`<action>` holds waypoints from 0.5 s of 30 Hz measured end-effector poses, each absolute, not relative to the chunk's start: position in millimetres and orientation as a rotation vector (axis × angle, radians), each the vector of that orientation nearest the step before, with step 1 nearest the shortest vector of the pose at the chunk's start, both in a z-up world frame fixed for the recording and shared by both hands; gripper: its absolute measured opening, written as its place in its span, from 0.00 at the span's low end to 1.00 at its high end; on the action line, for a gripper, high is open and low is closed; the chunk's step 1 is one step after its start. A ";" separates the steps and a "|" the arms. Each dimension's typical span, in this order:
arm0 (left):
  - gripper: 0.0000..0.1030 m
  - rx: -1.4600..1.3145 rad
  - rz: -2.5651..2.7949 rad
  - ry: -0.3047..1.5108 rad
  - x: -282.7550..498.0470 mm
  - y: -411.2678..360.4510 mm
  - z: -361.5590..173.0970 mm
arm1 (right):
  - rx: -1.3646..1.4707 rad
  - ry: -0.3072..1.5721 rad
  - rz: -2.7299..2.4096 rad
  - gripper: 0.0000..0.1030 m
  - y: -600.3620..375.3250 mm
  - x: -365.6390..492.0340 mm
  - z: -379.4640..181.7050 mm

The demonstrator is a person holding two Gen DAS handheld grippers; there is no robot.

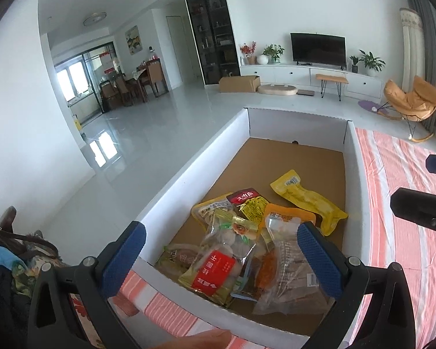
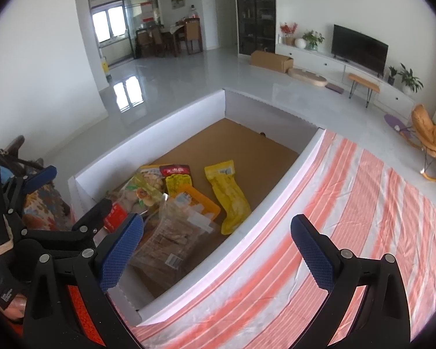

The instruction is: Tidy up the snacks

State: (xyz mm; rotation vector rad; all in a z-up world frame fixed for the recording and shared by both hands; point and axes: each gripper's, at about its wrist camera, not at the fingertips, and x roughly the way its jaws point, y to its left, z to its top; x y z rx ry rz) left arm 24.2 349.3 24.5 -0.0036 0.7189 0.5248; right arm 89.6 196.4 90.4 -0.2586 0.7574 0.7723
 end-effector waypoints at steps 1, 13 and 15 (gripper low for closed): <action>1.00 -0.001 0.526 0.720 23.8 349.3 25.2 | -0.260 0.758 0.770 0.99 197.3 89.2 90.2; 1.00 -0.026 0.496 0.714 20.6 352.4 30.6 | -0.279 0.757 0.773 0.99 204.8 87.0 85.5; 1.00 -0.024 0.497 0.713 21.0 352.3 30.3 | -0.278 0.761 0.773 0.99 205.1 87.5 85.0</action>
